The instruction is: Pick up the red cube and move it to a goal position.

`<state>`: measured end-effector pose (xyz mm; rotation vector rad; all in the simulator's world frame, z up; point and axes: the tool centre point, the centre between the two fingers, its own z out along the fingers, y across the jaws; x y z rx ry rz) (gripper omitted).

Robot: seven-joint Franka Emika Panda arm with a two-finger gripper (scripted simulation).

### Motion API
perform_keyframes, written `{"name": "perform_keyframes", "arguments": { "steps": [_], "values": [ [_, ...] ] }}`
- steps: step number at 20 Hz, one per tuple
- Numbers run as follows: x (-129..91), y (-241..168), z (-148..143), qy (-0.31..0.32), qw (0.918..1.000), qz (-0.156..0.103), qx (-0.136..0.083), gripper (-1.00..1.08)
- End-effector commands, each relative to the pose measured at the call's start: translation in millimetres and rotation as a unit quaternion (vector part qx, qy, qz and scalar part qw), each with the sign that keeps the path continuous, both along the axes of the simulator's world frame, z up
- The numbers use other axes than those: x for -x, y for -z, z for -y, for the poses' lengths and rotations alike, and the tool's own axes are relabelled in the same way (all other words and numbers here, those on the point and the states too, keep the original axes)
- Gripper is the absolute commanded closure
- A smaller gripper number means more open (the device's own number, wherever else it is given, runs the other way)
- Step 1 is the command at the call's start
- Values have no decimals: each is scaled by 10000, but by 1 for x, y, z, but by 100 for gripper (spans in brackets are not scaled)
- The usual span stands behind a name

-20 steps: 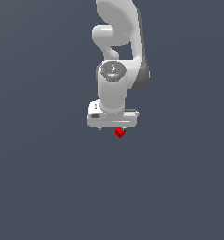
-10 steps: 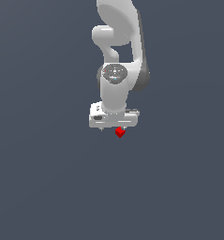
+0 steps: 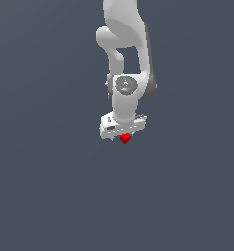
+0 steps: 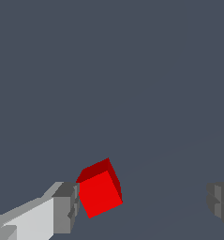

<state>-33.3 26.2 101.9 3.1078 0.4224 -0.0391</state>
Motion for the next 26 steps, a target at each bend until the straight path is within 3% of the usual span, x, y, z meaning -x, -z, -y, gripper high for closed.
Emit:
{"name": "perform_keyframes", "arguments": {
  "steps": [1, 11, 20, 21, 26],
  "values": [
    [8, 15, -6, -413, 9991, 20, -17, -92],
    [35, 65, -22, -1714, 9851, 89, -65, -92],
    [44, 81, -24, -2107, 9775, 109, -73, -92],
    [44, 81, -24, -2107, 9775, 109, -73, 108],
    [44, 81, -24, -2107, 9775, 109, -73, 108]
  ]
}}
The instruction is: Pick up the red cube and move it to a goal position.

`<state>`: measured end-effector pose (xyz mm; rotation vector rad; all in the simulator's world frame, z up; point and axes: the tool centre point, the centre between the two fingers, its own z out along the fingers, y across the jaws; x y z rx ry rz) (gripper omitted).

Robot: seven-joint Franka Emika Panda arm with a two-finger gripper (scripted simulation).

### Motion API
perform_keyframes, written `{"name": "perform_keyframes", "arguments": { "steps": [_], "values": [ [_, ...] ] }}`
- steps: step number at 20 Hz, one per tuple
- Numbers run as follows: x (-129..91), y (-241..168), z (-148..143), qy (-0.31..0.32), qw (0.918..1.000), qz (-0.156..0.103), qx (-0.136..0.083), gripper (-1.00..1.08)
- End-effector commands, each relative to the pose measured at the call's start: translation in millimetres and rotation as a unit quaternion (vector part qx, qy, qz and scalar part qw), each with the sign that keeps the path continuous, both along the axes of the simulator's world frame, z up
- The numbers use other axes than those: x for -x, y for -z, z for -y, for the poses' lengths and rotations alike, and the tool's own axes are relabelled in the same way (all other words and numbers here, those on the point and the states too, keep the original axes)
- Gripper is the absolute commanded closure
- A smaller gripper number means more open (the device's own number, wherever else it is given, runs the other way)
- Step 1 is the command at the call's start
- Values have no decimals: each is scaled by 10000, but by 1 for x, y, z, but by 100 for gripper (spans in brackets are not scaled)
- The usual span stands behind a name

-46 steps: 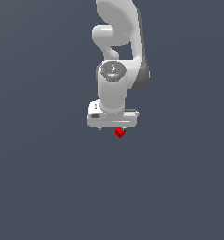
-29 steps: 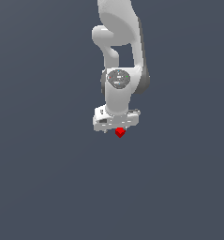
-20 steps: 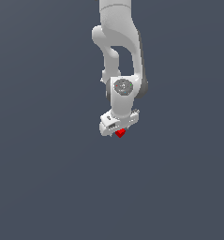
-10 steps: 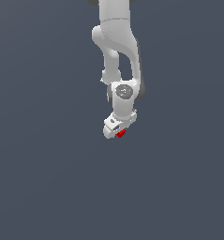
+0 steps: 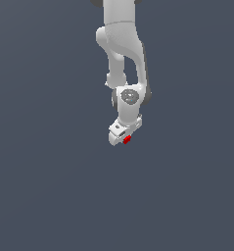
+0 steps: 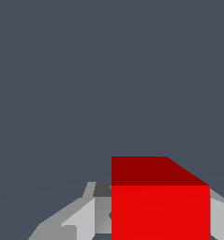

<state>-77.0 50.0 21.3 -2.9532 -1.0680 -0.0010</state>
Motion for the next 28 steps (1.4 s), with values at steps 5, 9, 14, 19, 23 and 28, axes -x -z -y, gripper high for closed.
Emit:
{"name": "perform_keyframes", "arguments": {
  "steps": [5, 9, 14, 19, 23, 28],
  "values": [
    [0, 0, 0, -2, 10000, 0, 0, 108],
    [0, -4, 1, -2, 10000, 0, 0, 108],
    [0, -20, 4, -5, 10000, 0, 2, 108],
    [1, -50, 9, -7, 10000, 0, 4, 108],
    [1, -83, 15, -11, 10000, -1, 4, 108],
    [1, -135, 23, -16, 10000, -1, 1, 108]
  ]
}}
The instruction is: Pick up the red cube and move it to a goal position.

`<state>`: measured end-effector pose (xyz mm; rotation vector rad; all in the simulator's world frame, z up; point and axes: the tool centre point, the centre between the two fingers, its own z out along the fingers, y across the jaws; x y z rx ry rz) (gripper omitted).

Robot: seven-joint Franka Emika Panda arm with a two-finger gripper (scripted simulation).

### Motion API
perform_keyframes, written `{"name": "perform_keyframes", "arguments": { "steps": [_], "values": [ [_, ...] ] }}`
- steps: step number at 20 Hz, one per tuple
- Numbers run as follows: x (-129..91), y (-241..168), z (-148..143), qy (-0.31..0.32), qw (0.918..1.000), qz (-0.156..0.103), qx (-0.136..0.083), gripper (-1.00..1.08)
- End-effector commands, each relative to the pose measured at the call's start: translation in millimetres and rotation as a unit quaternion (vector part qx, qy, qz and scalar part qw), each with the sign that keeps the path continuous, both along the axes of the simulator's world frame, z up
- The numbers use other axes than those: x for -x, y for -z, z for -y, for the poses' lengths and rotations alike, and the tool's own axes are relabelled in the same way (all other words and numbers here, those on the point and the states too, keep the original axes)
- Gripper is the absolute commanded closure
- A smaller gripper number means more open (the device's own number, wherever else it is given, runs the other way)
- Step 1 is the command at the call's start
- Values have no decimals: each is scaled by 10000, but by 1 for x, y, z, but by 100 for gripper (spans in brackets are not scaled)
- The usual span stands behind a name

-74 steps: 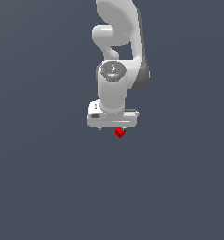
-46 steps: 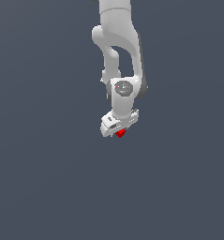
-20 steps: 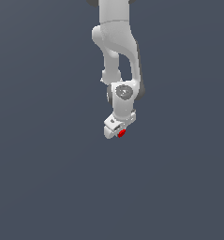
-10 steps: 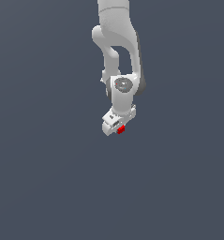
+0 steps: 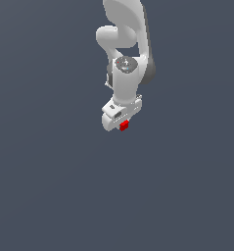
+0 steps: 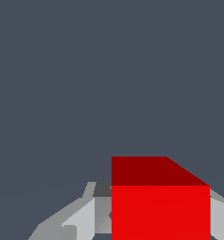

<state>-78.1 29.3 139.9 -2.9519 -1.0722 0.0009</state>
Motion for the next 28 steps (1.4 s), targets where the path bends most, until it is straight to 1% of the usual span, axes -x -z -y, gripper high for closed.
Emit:
{"name": "perform_keyframes", "arguments": {
  "steps": [1, 11, 16, 22, 28],
  "values": [
    [0, -28, 4, -6, 10000, 4, -6, 108],
    [-1, -134, 22, -10, 10000, 4, -11, 108],
    [-2, -178, 30, -11, 10000, 5, -9, 108],
    [-5, -213, 37, -8, 10000, 5, -2, 108],
    [-7, -229, 40, -5, 10000, 4, 4, 108]
  ]
}}
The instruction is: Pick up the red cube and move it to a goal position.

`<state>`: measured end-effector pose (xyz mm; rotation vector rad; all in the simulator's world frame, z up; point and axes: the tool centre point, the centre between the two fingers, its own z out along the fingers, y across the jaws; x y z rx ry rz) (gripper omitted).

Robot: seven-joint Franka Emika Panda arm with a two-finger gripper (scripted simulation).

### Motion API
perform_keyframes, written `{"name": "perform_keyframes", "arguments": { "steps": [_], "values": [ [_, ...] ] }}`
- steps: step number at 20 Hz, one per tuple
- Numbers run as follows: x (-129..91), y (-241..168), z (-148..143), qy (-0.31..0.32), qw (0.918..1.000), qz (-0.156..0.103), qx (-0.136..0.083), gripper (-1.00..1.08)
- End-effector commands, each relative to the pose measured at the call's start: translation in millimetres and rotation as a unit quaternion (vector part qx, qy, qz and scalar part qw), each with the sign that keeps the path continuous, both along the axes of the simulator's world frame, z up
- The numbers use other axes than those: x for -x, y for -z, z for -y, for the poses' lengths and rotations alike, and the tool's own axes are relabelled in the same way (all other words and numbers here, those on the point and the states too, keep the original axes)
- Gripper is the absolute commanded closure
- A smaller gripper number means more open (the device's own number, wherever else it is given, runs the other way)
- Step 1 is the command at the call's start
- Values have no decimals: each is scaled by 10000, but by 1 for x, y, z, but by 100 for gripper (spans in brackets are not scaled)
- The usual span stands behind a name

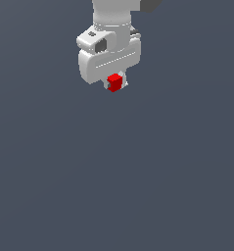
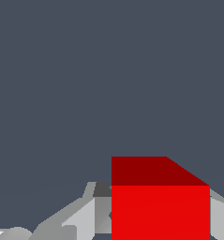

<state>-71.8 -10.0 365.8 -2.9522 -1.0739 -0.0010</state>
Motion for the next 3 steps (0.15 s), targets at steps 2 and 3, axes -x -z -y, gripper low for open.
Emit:
{"name": "perform_keyframes", "arguments": {
  "steps": [2, 3],
  "values": [
    [-1, -5, 1, 0, 10000, -3, 2, 108],
    [-1, -5, 1, 0, 10000, -3, 2, 108]
  ]
}}
